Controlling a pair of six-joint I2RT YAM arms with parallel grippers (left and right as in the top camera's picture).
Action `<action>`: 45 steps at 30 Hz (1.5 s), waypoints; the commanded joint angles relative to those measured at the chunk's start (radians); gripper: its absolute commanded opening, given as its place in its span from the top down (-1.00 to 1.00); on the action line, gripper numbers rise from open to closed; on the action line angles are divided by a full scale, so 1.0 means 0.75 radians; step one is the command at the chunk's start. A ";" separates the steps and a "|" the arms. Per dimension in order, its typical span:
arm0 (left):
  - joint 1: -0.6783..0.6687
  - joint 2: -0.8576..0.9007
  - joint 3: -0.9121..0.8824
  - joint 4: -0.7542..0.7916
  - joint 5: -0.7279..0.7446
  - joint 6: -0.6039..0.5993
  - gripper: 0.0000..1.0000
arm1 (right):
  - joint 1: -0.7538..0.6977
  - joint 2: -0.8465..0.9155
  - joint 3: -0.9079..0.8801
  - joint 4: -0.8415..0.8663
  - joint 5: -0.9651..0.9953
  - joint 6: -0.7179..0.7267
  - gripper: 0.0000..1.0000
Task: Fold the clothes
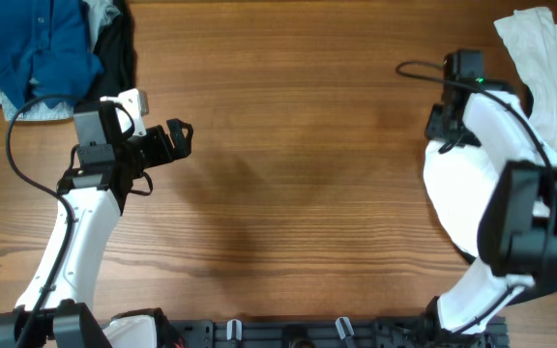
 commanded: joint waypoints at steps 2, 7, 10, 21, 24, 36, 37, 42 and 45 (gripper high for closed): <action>0.001 -0.004 0.017 0.008 -0.003 -0.012 -1.00 | 0.002 -0.233 0.184 -0.122 -0.136 -0.036 0.92; 0.001 -0.004 0.017 0.008 -0.003 -0.013 -1.00 | 0.021 -0.329 0.250 -0.196 -0.326 -0.083 0.91; 0.001 -0.004 0.017 0.009 -0.003 -0.013 -1.00 | 0.076 -0.336 0.249 -0.208 -0.409 -0.083 0.92; 0.142 -0.004 0.017 -0.010 -0.005 -0.013 -1.00 | 0.598 -0.335 0.249 0.000 -0.506 -0.004 0.92; 0.225 -0.004 0.017 -0.033 -0.005 -0.013 -1.00 | 0.746 -0.315 0.249 0.130 -0.507 0.061 0.92; 0.533 -0.004 0.017 -0.101 -0.004 -0.012 -1.00 | 1.209 0.000 0.249 0.708 -0.653 0.277 0.92; 0.539 -0.004 0.017 -0.106 -0.004 -0.012 -1.00 | 1.243 0.013 0.249 0.739 -0.653 0.277 0.92; 0.543 -0.004 0.017 -0.108 -0.008 -0.012 -1.00 | 1.379 0.013 0.256 0.819 -0.606 0.229 0.86; 0.543 -0.004 0.017 -0.111 -0.008 -0.012 -1.00 | 1.394 0.009 0.257 0.809 -0.544 0.206 0.07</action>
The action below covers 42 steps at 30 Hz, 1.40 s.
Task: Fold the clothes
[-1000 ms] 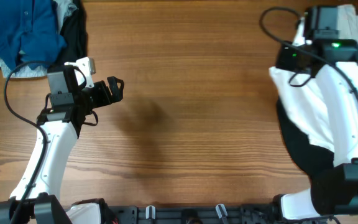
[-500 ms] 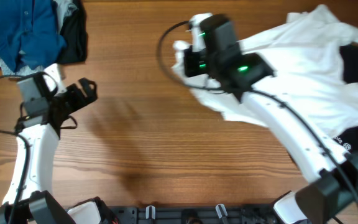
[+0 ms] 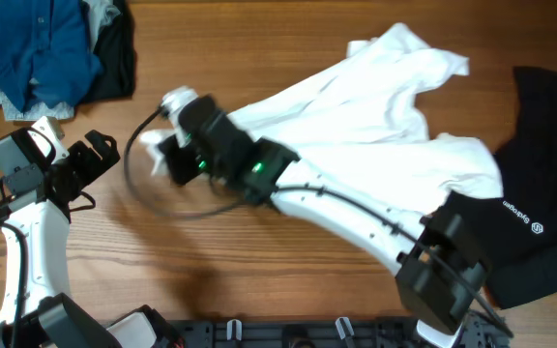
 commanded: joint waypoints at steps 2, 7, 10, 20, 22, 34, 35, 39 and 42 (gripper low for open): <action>0.007 -0.004 0.017 -0.007 0.002 -0.012 -1.00 | -0.018 -0.026 0.018 -0.034 0.080 -0.028 -0.21; 0.007 -0.004 0.017 -0.009 0.002 -0.012 -1.00 | -0.182 -0.103 0.018 -0.159 0.112 -0.025 -0.62; 0.007 -0.004 0.017 -0.009 0.003 -0.012 -1.00 | -0.319 -0.163 0.018 -0.263 0.113 -0.020 -0.78; -0.148 -0.004 0.017 -0.030 0.002 0.037 -0.93 | -1.074 -0.274 0.015 -0.921 0.277 0.073 -0.99; -0.214 -0.004 0.017 -0.027 -0.004 0.061 -0.95 | -1.229 -0.264 0.007 -1.030 0.277 0.073 -1.00; -0.468 -0.004 0.017 0.013 -0.090 0.063 -1.00 | -1.871 -0.245 -0.344 -0.936 0.271 0.217 -1.00; -0.474 -0.004 0.017 0.015 -0.100 0.063 -1.00 | -1.906 -0.245 -0.389 -0.892 0.271 0.223 -1.00; -0.475 -0.004 0.017 0.017 -0.106 0.063 -1.00 | -2.045 -0.243 -0.516 -0.758 0.230 0.259 -1.00; -0.475 -0.004 0.017 0.016 -0.109 0.063 -1.00 | -2.118 -0.242 -0.546 -0.702 0.247 0.263 -1.00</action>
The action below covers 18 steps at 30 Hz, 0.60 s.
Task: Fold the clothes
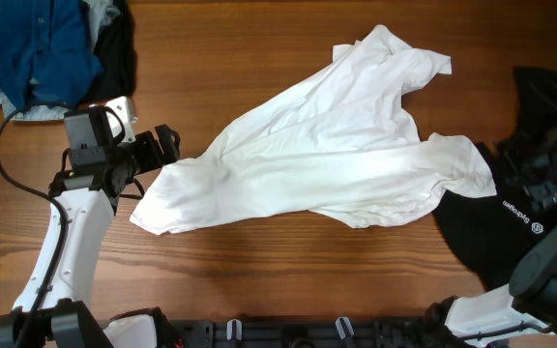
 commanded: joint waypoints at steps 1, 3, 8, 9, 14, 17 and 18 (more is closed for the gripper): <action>-0.006 -0.004 0.017 0.004 -0.023 0.030 -1.00 | -0.085 0.009 -0.038 0.065 -0.004 0.040 -1.00; -0.006 -0.004 0.017 0.004 -0.023 0.030 -1.00 | -0.119 0.009 -0.064 0.109 0.007 0.066 -1.00; -0.006 -0.004 0.017 0.004 -0.023 0.030 -1.00 | -0.144 0.052 -0.103 0.199 0.026 0.097 -0.99; -0.006 -0.004 0.017 0.004 -0.023 0.030 -1.00 | -0.143 0.072 -0.104 0.212 0.026 0.097 -0.98; -0.006 -0.004 0.017 0.002 -0.022 0.026 -1.00 | -0.143 0.197 -0.104 0.268 0.023 0.096 -0.98; -0.006 -0.004 0.017 0.008 -0.022 0.025 -1.00 | -0.144 0.277 -0.104 0.356 0.010 0.083 -0.97; -0.006 -0.004 0.017 0.010 -0.022 0.025 -1.00 | -0.144 0.300 -0.104 0.378 0.011 0.082 -0.96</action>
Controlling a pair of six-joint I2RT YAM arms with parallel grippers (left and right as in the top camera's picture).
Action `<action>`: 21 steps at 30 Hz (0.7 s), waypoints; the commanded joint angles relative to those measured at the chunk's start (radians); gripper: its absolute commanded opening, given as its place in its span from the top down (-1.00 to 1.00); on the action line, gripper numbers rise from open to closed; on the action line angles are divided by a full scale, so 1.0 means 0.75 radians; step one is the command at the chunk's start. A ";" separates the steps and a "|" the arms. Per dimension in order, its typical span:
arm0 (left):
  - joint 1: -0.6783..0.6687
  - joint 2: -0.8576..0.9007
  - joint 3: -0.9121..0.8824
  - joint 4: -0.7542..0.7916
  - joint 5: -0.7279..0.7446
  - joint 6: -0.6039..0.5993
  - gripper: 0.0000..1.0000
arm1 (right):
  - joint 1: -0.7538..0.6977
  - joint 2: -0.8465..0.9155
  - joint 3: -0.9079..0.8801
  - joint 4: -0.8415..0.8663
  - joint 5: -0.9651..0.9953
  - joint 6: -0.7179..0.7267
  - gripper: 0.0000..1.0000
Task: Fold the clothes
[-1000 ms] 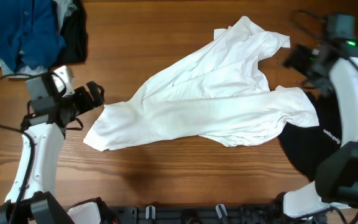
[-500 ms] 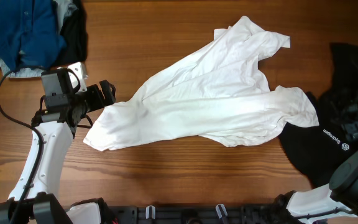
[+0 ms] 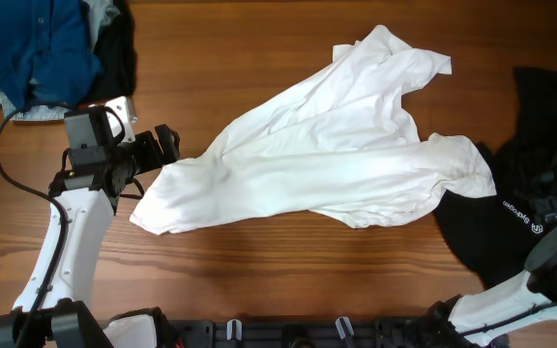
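Observation:
A white shirt (image 3: 327, 155) lies spread and wrinkled across the middle of the table, its narrow end pointing lower left. My left gripper (image 3: 168, 145) sits right at that narrow end with its fingers apart and no cloth visibly between them. My right arm is at the right edge. Its gripper (image 3: 549, 188) hovers over a black garment (image 3: 496, 232) and is too dark against it to read.
A heap of blue, black and pale clothes (image 3: 46, 48) fills the far left corner. The black garment with a small white logo covers the right side, partly under the white shirt's edge. Bare wooden table (image 3: 288, 280) shows along the front.
The right arm has shifted slightly lower at the right edge. The shirt and the left gripper are where they were.
First the table's middle was bare, with my right gripper at a white pile on the far right. Then the right arm reached far left with the white shirt stretched behind it, uncovering the black garment. Later the shirt lay spread, the right arm back right, the left gripper at its end.

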 commanded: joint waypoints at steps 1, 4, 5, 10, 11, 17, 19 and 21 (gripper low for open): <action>-0.006 -0.004 0.017 0.011 -0.017 0.025 -1.00 | -0.004 0.136 -0.018 0.083 -0.006 0.008 -0.95; -0.006 -0.004 0.017 0.010 -0.018 0.026 -1.00 | -0.004 0.219 -0.018 0.173 0.003 -0.006 -0.92; -0.006 -0.004 0.017 0.010 -0.018 0.026 -1.00 | -0.004 0.244 -0.018 0.208 0.004 -0.006 -0.91; -0.006 -0.004 0.017 0.011 -0.018 0.026 -1.00 | -0.004 0.376 0.009 0.423 0.019 -0.023 -0.87; -0.006 -0.004 0.017 0.011 -0.018 0.026 -1.00 | -0.004 0.397 0.023 0.453 0.020 -0.028 -0.86; -0.006 -0.004 0.017 0.011 -0.018 0.026 -1.00 | -0.003 0.476 0.173 0.542 0.074 -0.157 -0.86; -0.006 -0.004 0.017 0.013 -0.018 0.026 -1.00 | -0.003 0.478 0.229 0.545 0.083 -0.205 -0.86; -0.006 -0.004 0.017 0.020 -0.017 0.025 -1.00 | -0.003 0.478 0.311 0.528 0.083 -0.250 -0.87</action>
